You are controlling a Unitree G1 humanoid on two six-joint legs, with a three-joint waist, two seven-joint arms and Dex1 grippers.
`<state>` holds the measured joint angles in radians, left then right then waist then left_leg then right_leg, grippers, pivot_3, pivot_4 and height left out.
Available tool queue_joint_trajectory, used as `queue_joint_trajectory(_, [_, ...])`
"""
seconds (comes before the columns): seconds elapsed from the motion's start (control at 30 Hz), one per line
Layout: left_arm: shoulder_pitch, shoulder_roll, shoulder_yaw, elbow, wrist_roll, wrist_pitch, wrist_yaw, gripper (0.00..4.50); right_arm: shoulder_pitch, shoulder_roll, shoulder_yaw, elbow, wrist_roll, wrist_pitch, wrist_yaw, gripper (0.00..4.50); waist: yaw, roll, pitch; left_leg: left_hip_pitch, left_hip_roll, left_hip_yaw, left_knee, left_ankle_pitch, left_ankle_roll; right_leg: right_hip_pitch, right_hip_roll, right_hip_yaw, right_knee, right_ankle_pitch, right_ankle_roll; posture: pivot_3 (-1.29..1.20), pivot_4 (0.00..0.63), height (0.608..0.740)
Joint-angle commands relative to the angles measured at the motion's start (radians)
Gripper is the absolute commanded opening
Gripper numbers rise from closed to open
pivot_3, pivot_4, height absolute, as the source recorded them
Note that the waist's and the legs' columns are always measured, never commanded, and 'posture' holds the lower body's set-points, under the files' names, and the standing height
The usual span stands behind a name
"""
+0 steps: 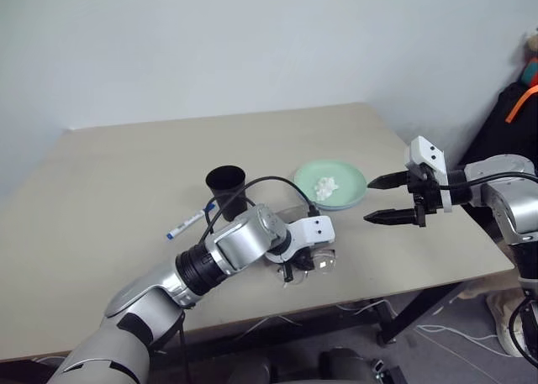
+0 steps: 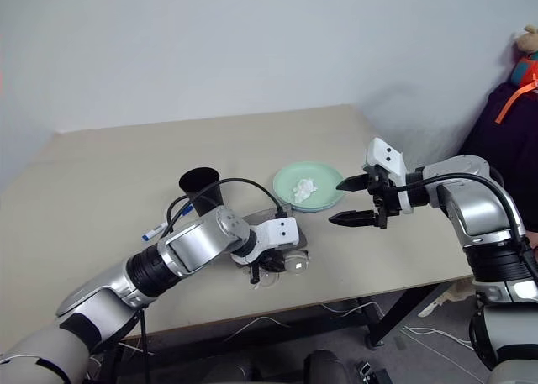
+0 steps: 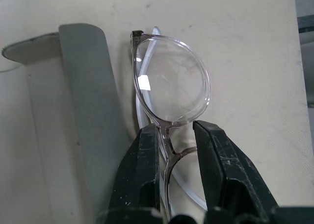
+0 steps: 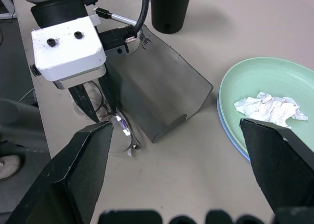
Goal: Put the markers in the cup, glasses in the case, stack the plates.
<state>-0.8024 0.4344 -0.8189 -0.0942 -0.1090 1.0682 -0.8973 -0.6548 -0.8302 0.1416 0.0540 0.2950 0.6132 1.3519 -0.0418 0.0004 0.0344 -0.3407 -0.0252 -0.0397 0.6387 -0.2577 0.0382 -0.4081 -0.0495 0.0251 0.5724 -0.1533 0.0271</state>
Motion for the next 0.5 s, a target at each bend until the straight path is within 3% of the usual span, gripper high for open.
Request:
queue_joint_trajectory(0.03, [-0.042,-0.004,0.003,0.000,0.026,-0.017,-0.001,0.88,-0.013,0.003,-0.010,-0.030,0.016,-0.007,-0.007,4.50,0.000,0.000,0.000,0.000,0.000,0.000,0.000,0.000,0.000,0.000,0.000,0.000,0.000,0.000,0.000,0.00,0.000,0.727])
queue_joint_trajectory(0.17, [-0.044,-0.004,-0.001,-0.002,0.028,-0.022,-0.009,0.03,-0.011,0.006,-0.010,-0.032,0.017,-0.009,-0.009,4.50,0.001,0.000,0.000,0.000,0.000,0.000,0.000,0.000,0.000,0.000,0.000,0.000,0.000,0.000,0.000,0.00,0.000,0.727])
queue_joint_trajectory(0.5, [-0.039,0.001,-0.005,-0.013,0.036,-0.035,-0.031,0.03,-0.009,0.008,-0.010,-0.036,0.017,-0.011,-0.011,4.50,0.000,0.000,0.000,0.000,0.000,0.000,0.001,0.000,0.001,0.000,0.000,0.001,0.000,0.000,0.000,0.00,0.000,0.727])
